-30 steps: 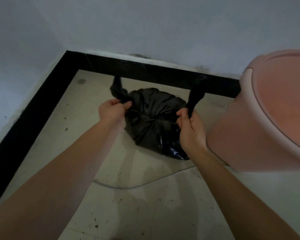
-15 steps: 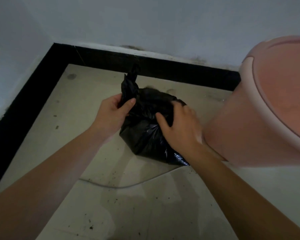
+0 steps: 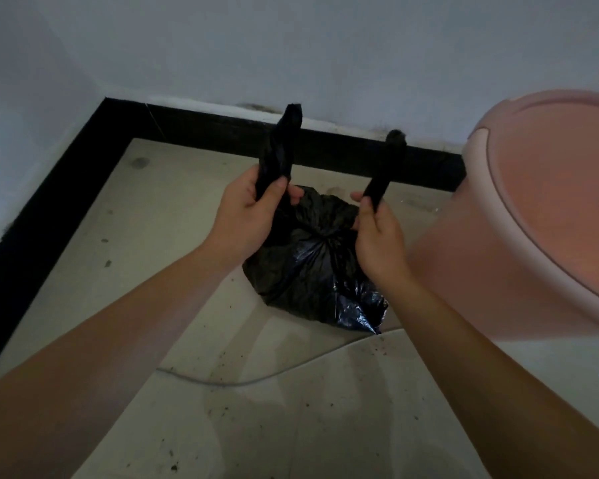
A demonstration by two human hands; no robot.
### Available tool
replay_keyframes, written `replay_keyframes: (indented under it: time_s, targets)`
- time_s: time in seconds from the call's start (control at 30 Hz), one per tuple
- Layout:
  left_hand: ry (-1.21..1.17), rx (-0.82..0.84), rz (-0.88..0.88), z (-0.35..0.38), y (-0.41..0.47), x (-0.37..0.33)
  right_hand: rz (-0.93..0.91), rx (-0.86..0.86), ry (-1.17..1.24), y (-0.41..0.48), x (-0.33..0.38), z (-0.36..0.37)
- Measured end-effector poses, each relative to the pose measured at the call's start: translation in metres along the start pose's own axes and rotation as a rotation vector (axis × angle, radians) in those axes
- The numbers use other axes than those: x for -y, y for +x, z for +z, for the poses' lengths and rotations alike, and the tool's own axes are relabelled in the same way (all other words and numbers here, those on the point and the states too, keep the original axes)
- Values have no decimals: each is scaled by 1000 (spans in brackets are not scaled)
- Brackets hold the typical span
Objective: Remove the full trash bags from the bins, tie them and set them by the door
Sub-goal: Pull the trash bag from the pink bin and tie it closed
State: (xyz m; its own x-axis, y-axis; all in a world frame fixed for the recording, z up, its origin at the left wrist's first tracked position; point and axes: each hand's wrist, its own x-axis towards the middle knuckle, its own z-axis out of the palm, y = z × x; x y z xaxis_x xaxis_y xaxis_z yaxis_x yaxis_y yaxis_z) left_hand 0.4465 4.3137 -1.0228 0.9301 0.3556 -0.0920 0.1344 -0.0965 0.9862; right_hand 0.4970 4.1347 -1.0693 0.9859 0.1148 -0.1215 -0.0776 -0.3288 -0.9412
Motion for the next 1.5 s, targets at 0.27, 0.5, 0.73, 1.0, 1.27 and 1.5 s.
replay_keyframes:
  time_s: [0.27,0.5,0.73,1.0,1.27,1.5]
  targets:
    - [-257,301,-257,4,-2,-32,-343,418,-537,8,14,-24]
    - [-265,184,-281,7,-11,-21,-363,511,-401,-4,24,-19]
    - [-523,-16,-383,-1,-6,-6,-47,321,-133,-15,0,-20]
    - [-499,-11,-233,-5,-6,-23,56,236,82,-21,-12,-9]
    - [31,191,-306,12,-6,-5,-74,193,103,-35,1,-11]
    - [-135,430,-469,-2,-11,-2,-207,244,-164,-35,12,-19]
